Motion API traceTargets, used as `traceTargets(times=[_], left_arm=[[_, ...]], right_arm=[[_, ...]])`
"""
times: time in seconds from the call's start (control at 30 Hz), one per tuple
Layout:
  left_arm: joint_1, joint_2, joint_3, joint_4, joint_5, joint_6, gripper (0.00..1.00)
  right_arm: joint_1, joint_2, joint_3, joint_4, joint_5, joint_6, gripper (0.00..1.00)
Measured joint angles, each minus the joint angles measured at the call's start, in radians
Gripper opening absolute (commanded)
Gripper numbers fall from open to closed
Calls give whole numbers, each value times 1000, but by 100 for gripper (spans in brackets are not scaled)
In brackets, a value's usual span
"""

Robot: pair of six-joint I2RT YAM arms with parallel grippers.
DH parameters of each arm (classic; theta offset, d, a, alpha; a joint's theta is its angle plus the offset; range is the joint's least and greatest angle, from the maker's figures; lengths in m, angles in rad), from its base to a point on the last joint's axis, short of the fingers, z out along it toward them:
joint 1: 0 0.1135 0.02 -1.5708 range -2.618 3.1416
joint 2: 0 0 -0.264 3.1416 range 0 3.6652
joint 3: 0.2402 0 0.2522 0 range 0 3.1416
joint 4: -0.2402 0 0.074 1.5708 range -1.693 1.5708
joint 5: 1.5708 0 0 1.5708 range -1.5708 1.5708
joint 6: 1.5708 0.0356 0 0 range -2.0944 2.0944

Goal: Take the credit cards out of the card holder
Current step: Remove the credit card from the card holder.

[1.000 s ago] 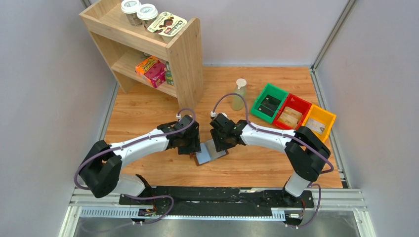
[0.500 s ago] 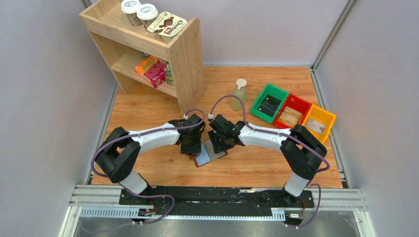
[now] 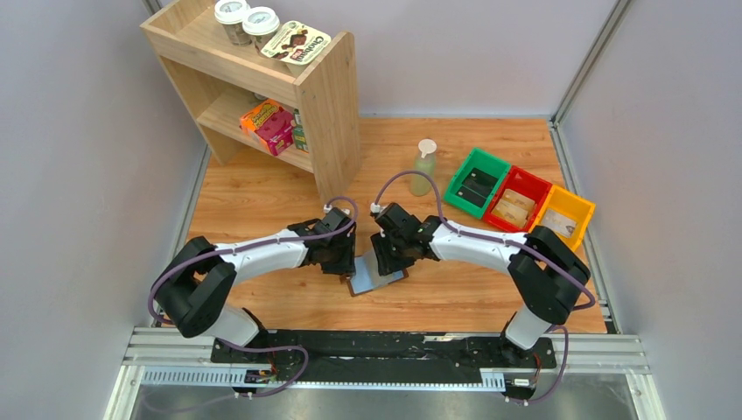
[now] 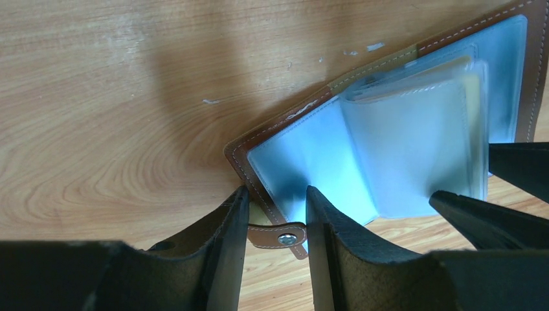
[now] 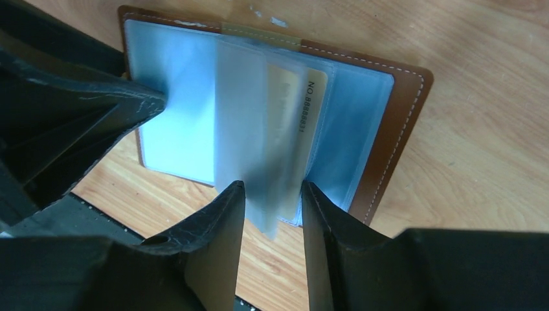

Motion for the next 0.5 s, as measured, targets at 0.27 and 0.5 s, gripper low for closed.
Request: traceTargets(times=[0.27, 0.5], left_arm=[[3, -20, -29, 49, 11, 5, 45], [4, -69, -89, 118, 13, -3, 45]], right_arm=[[-2, -27, 0, -8, -42, 26, 49], [-2, -49, -6, 10, -86, 46, 61]])
